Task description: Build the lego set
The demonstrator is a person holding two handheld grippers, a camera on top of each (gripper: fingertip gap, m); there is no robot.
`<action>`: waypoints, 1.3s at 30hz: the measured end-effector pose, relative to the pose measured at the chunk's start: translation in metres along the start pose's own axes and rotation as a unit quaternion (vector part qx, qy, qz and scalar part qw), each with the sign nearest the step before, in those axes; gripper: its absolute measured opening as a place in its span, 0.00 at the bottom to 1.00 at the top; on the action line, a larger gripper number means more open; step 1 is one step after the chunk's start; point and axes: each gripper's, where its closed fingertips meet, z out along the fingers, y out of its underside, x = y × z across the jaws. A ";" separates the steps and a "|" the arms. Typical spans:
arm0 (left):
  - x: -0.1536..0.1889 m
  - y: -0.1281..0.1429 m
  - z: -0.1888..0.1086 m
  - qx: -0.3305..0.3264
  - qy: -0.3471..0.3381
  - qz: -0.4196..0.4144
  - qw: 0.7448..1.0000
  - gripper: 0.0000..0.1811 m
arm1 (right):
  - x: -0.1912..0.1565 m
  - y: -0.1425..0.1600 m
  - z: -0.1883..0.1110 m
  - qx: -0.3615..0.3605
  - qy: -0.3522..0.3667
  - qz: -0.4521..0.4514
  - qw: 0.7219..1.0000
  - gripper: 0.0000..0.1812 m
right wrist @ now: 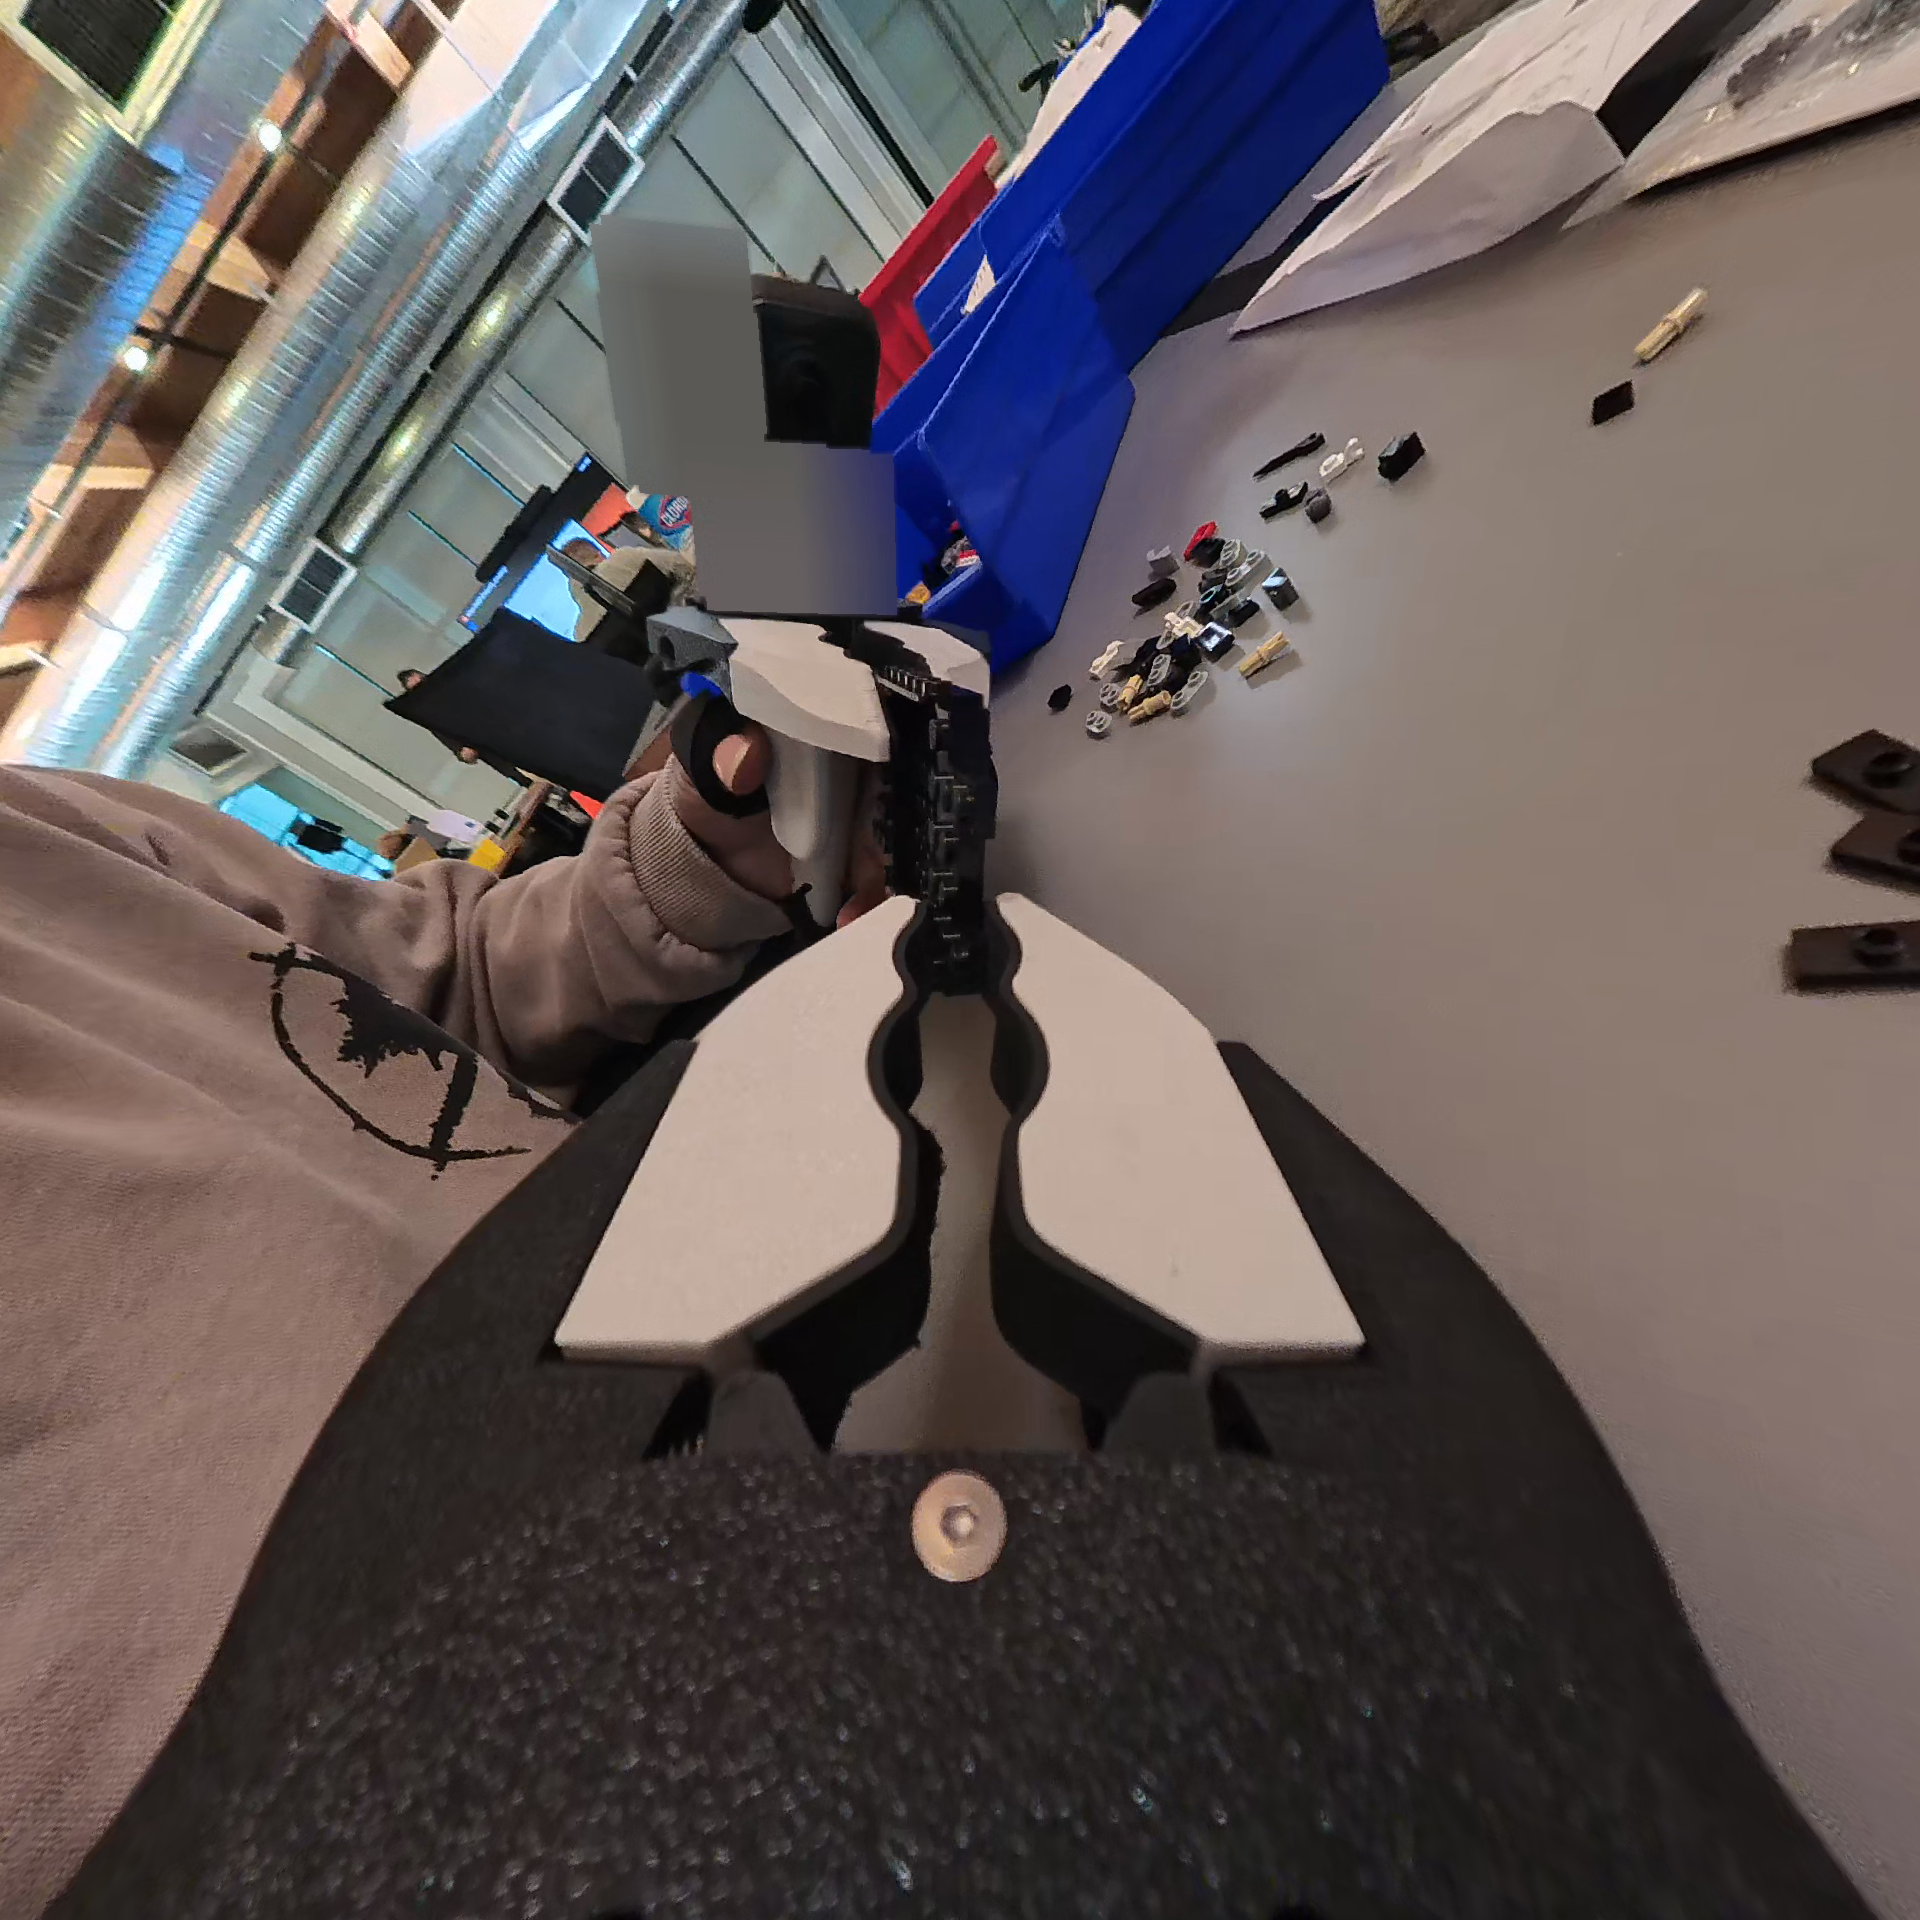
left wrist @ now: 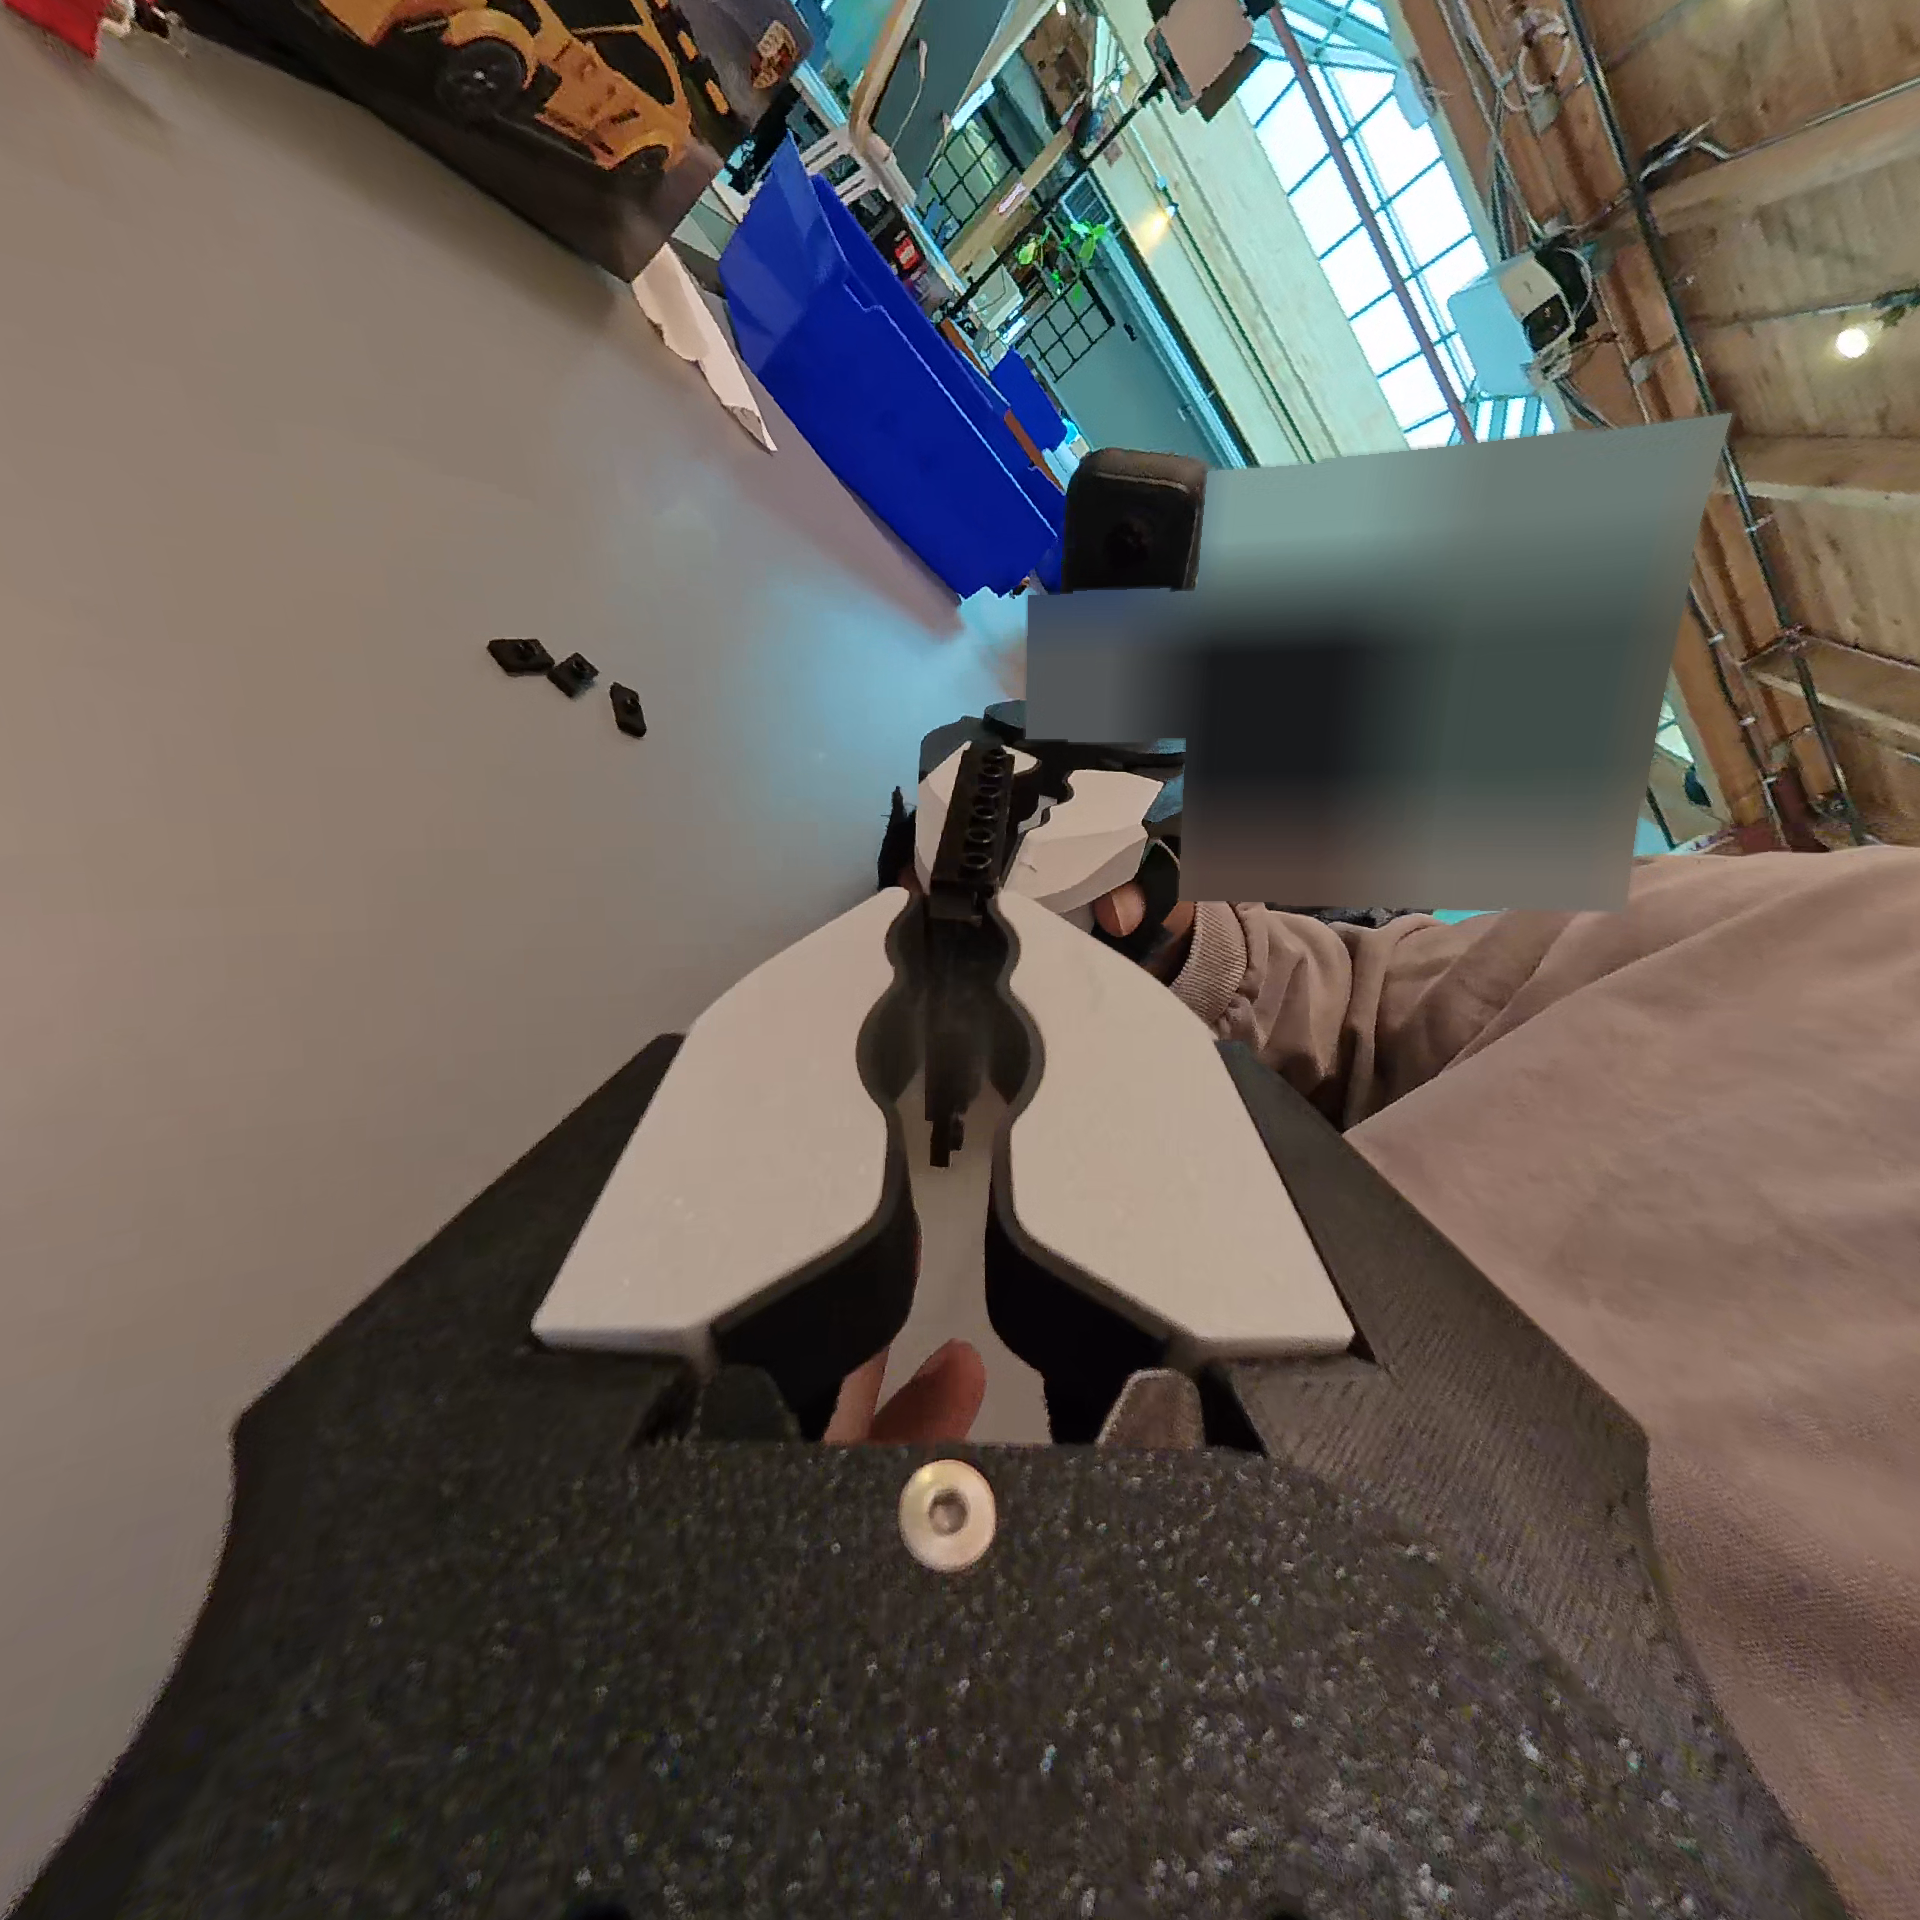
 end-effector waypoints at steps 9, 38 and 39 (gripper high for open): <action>0.000 -0.006 0.004 0.011 -0.006 -0.062 0.998 0.06 | 0.002 -0.003 -0.002 0.012 -0.001 0.011 1.000 0.05; 0.004 -0.005 0.004 0.024 0.006 -0.090 0.996 0.06 | -0.003 -0.006 -0.001 0.019 -0.006 0.004 1.000 0.05; 0.004 -0.005 0.004 0.023 0.007 -0.091 0.996 0.05 | -0.004 -0.006 -0.001 0.018 -0.007 0.005 1.000 0.05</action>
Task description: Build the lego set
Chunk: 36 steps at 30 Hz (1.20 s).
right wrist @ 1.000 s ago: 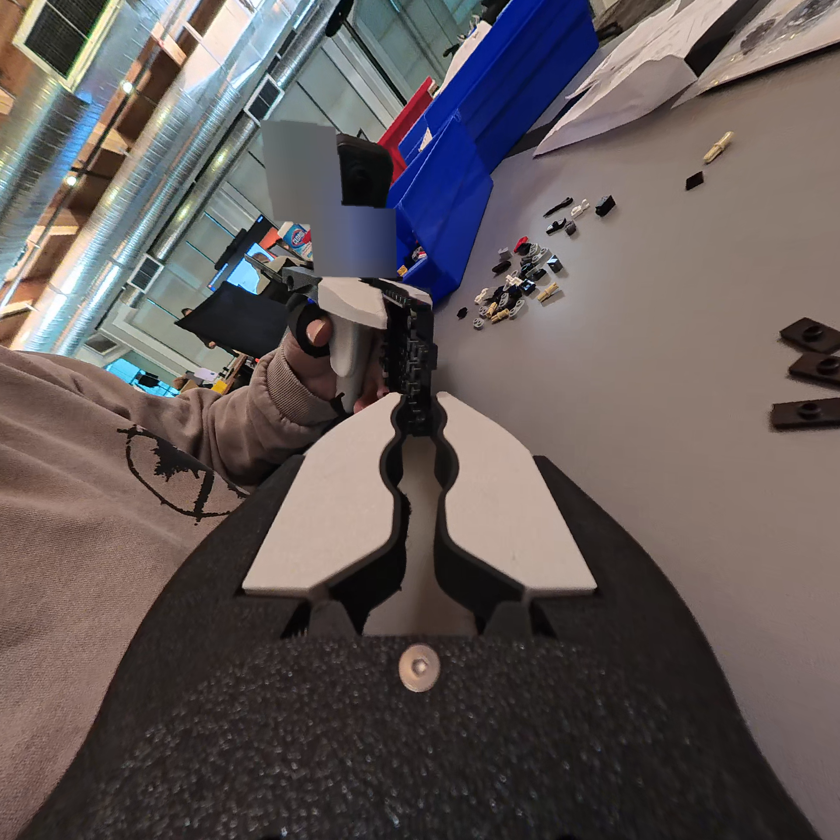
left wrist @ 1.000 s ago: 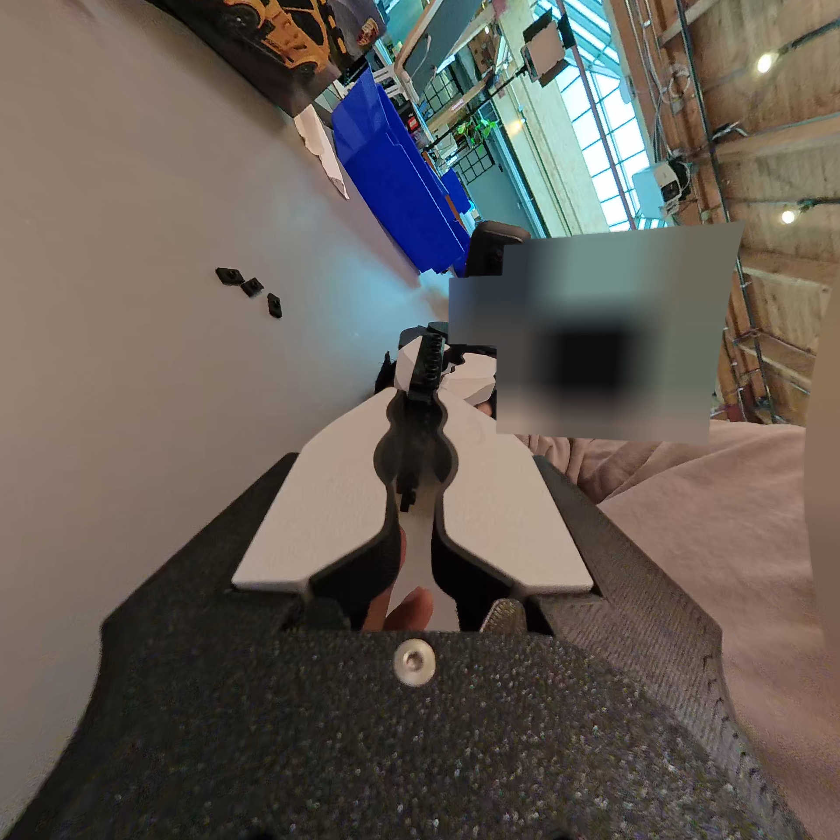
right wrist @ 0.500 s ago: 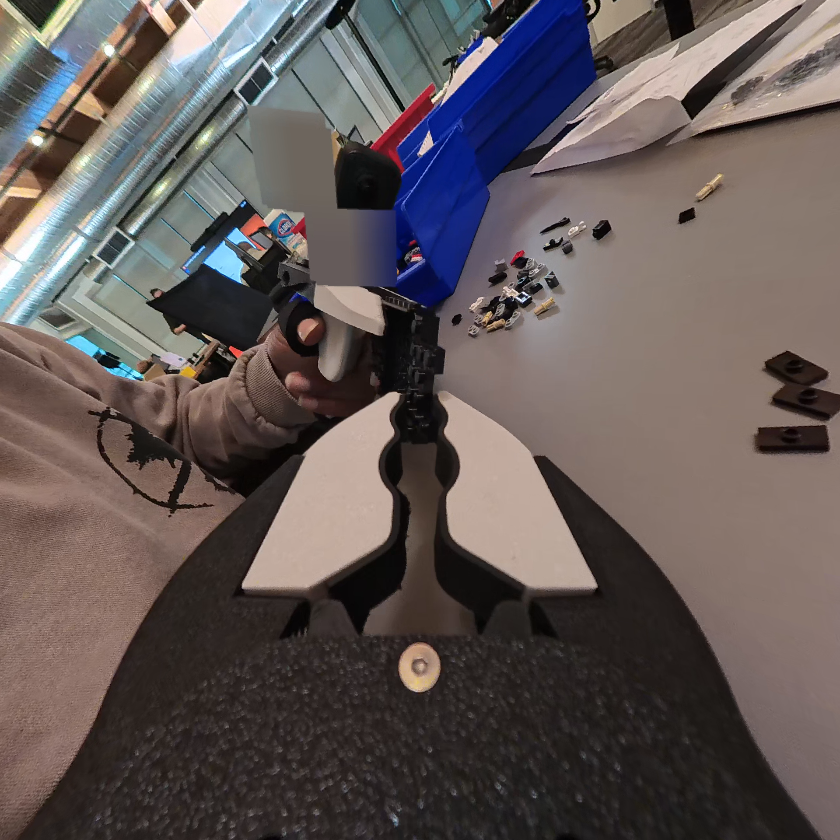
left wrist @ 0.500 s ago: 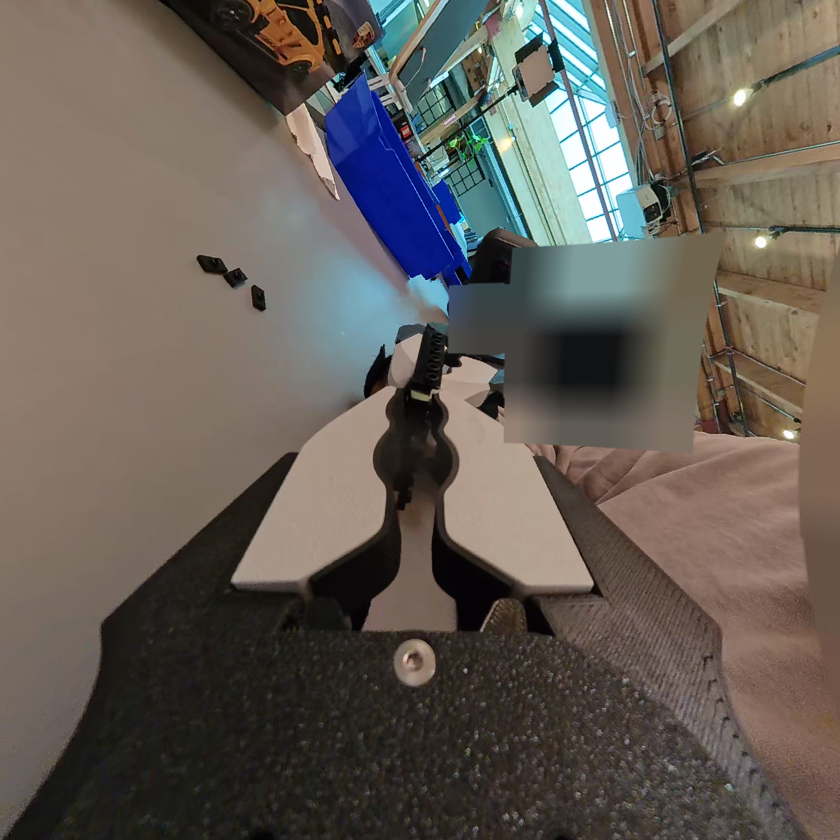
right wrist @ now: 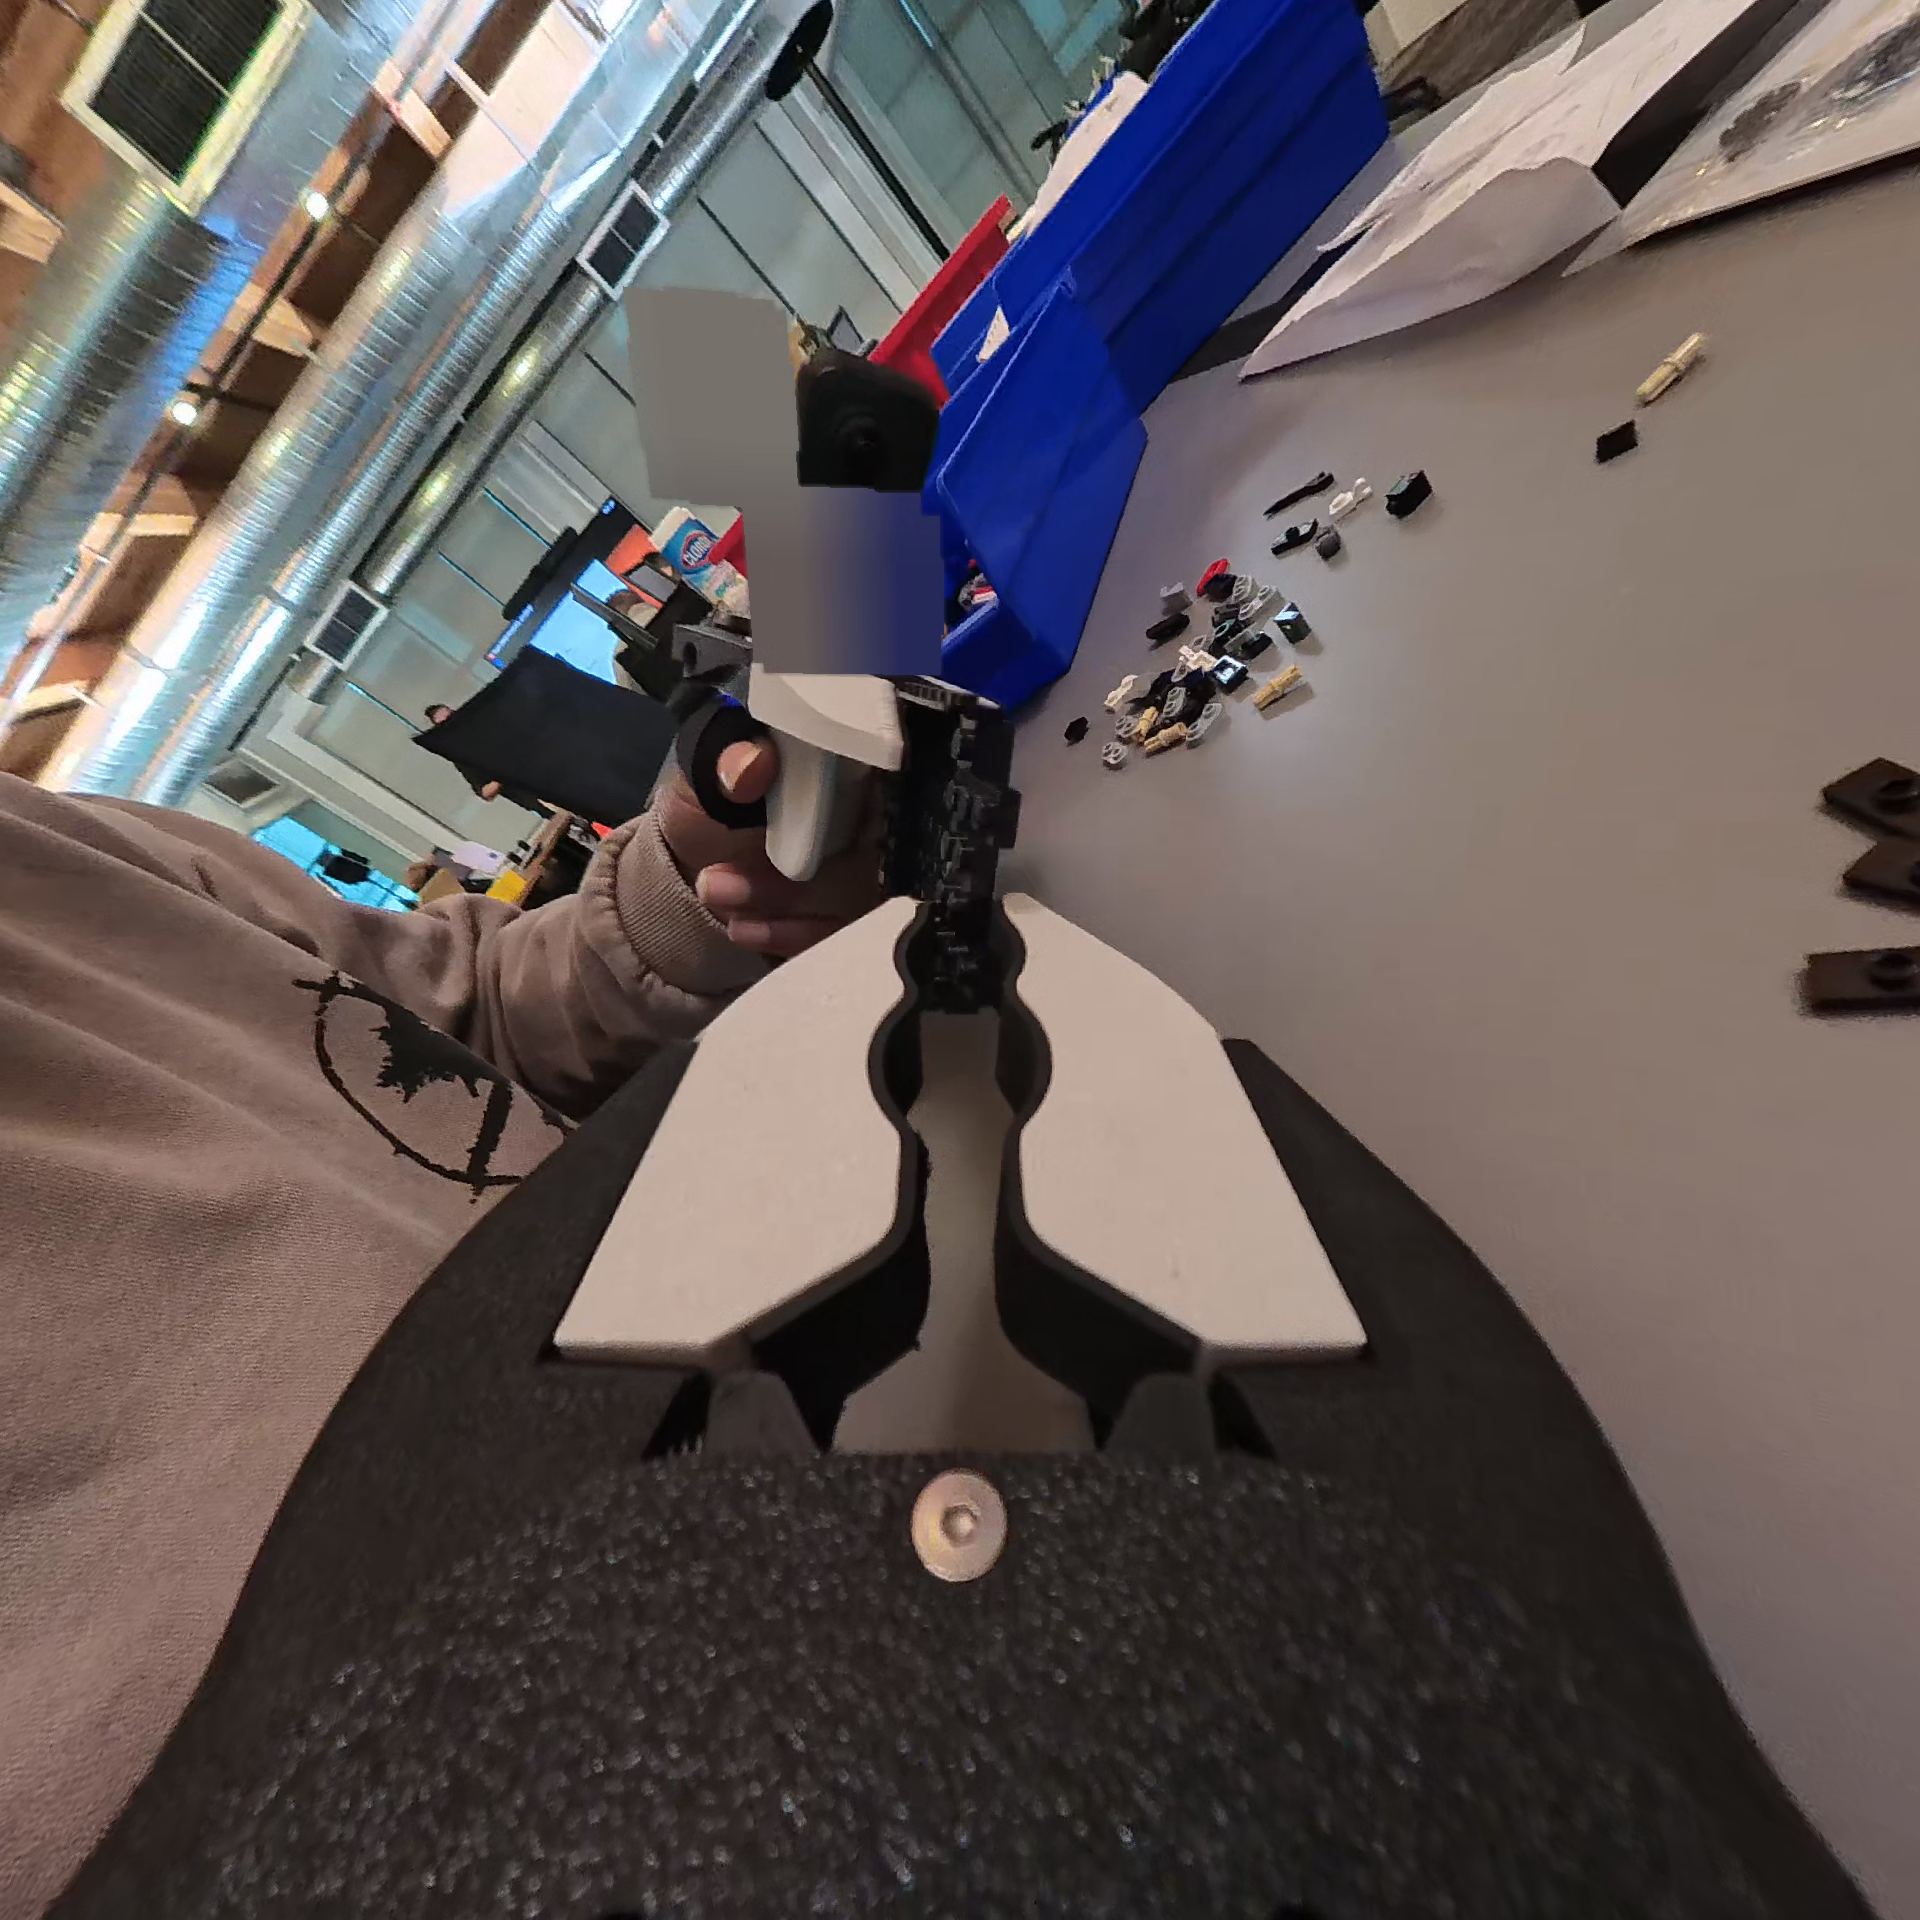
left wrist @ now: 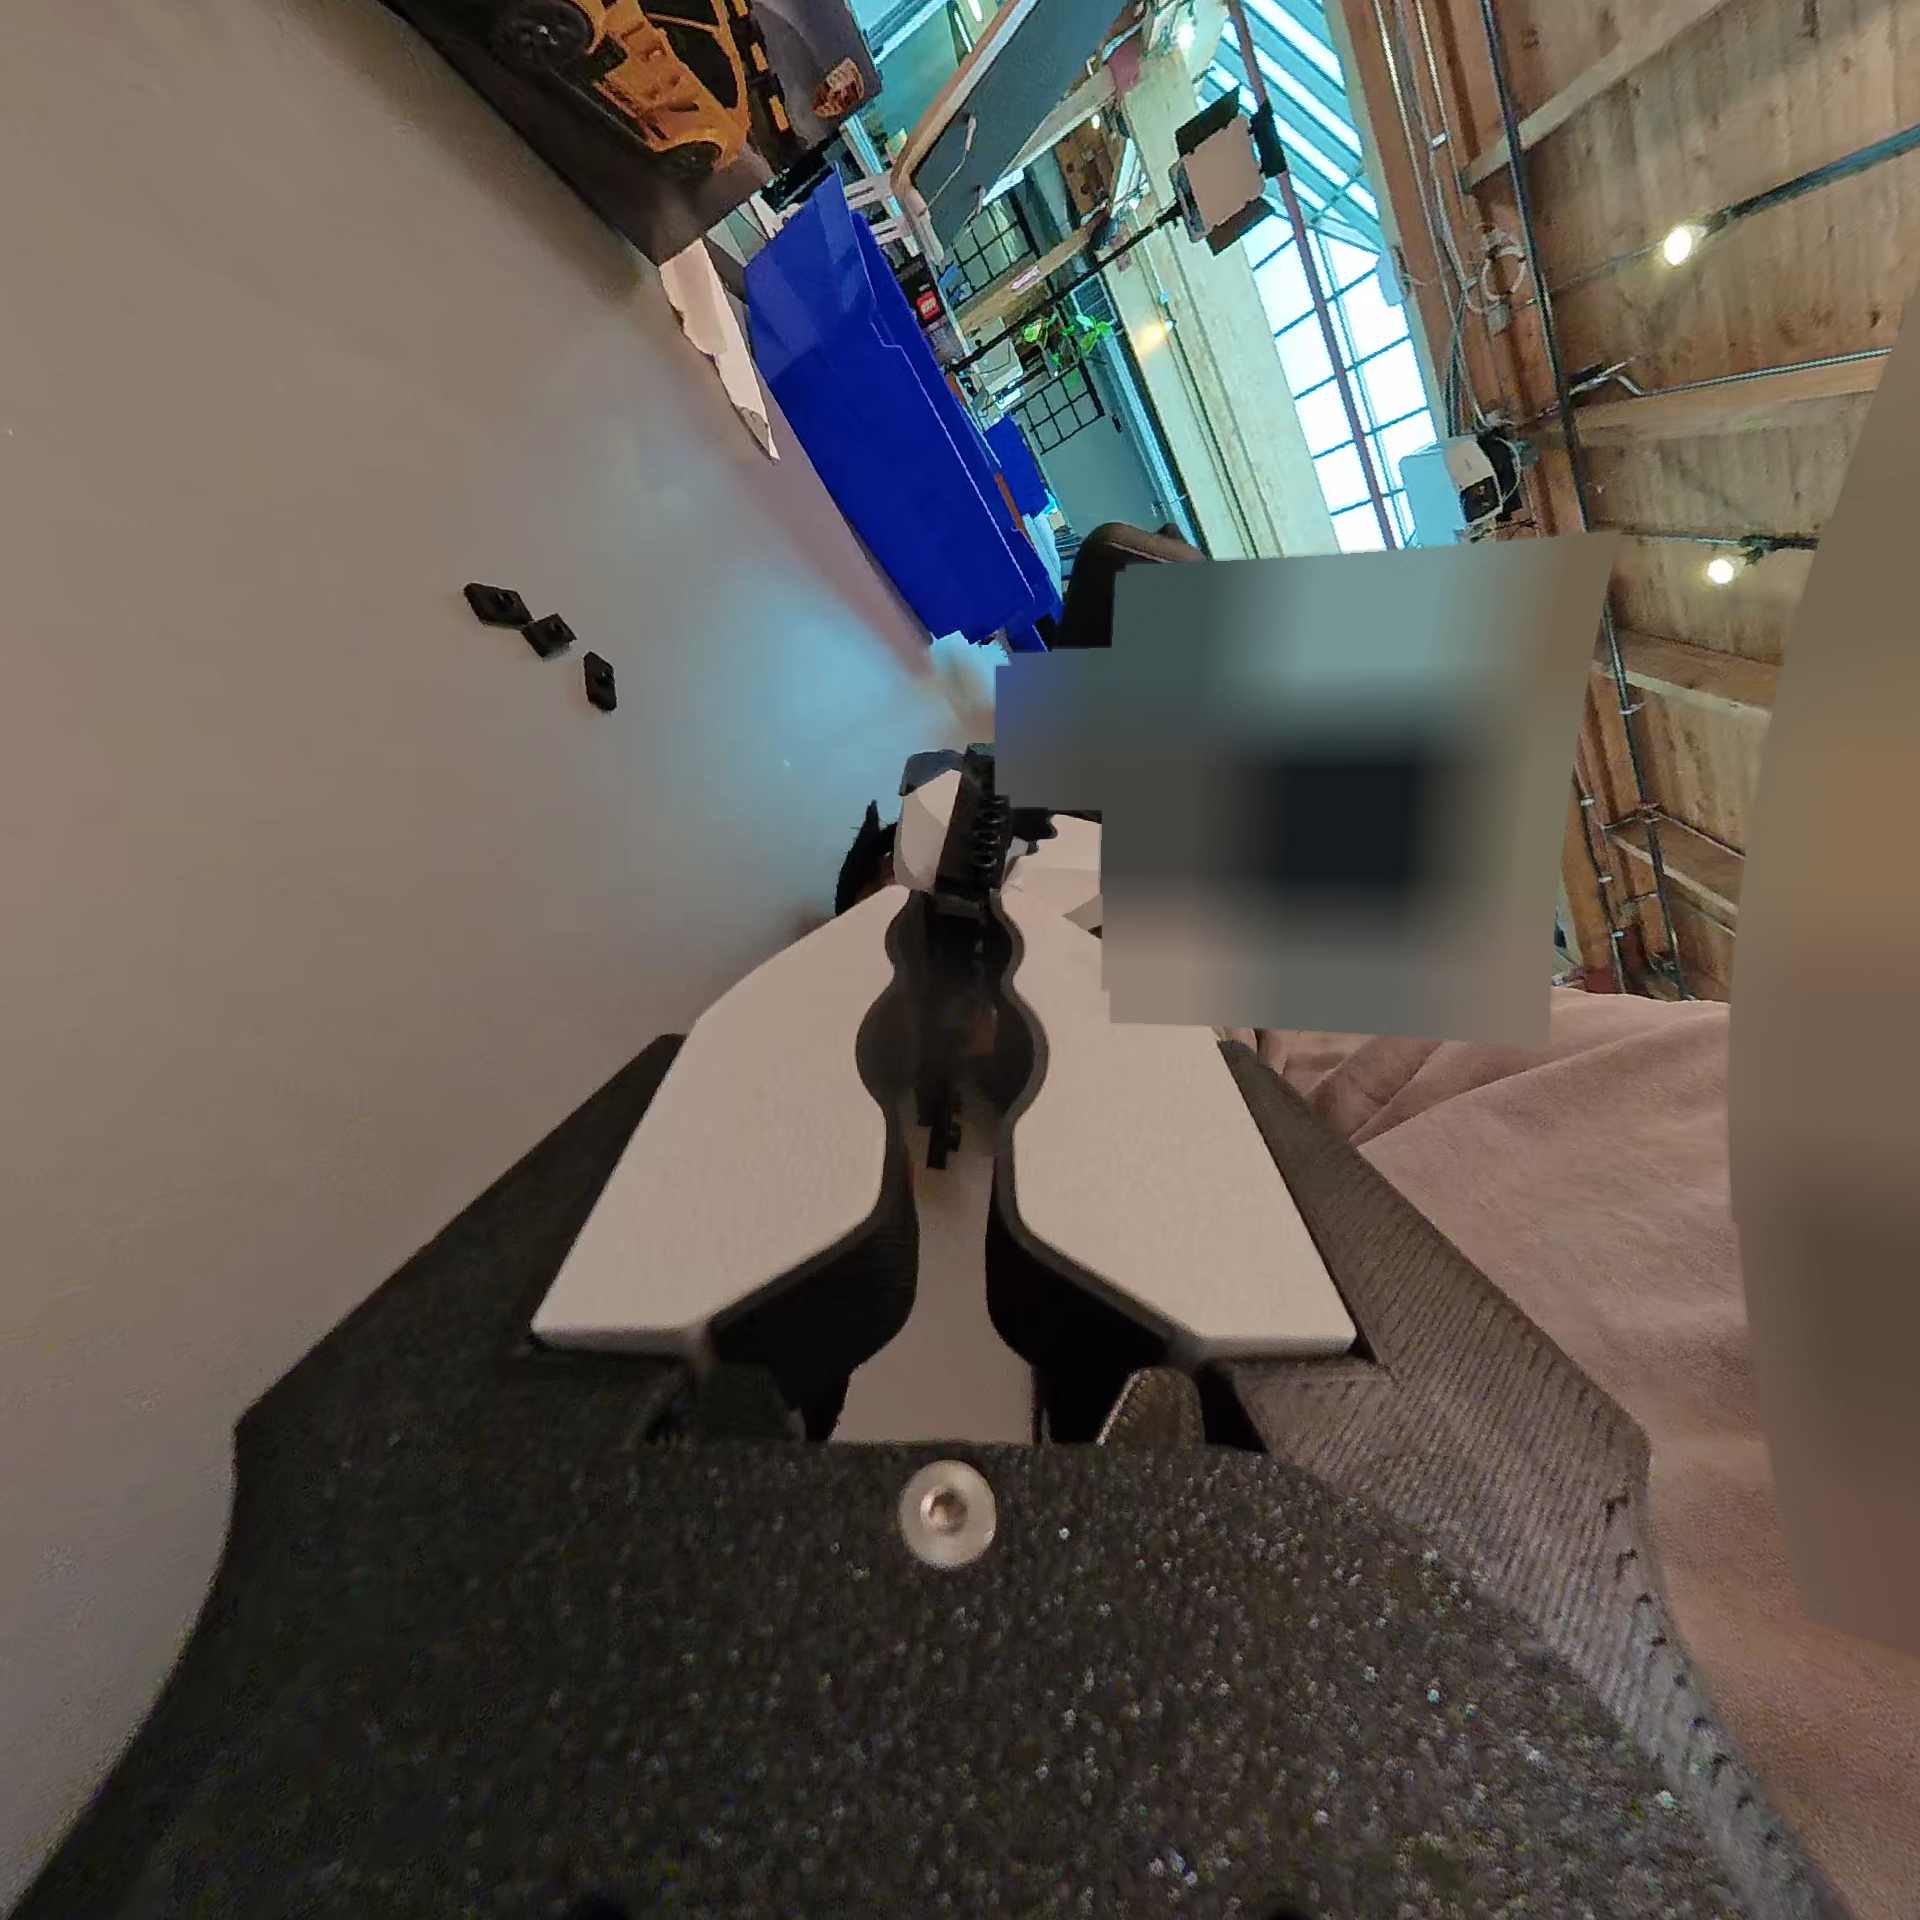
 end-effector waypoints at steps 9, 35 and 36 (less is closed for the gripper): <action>0.000 -0.001 -0.001 0.003 0.003 -0.020 1.000 0.05 | -0.003 -0.002 -0.002 0.014 -0.023 0.041 0.999 0.07; -0.003 0.004 -0.002 -0.008 -0.017 -0.016 1.000 0.05 | 0.002 0.005 0.005 -0.028 0.043 -0.052 0.997 0.07; -0.003 0.004 -0.002 -0.009 -0.014 -0.018 1.000 0.05 | 0.002 0.005 0.005 -0.027 0.035 -0.044 0.998 0.07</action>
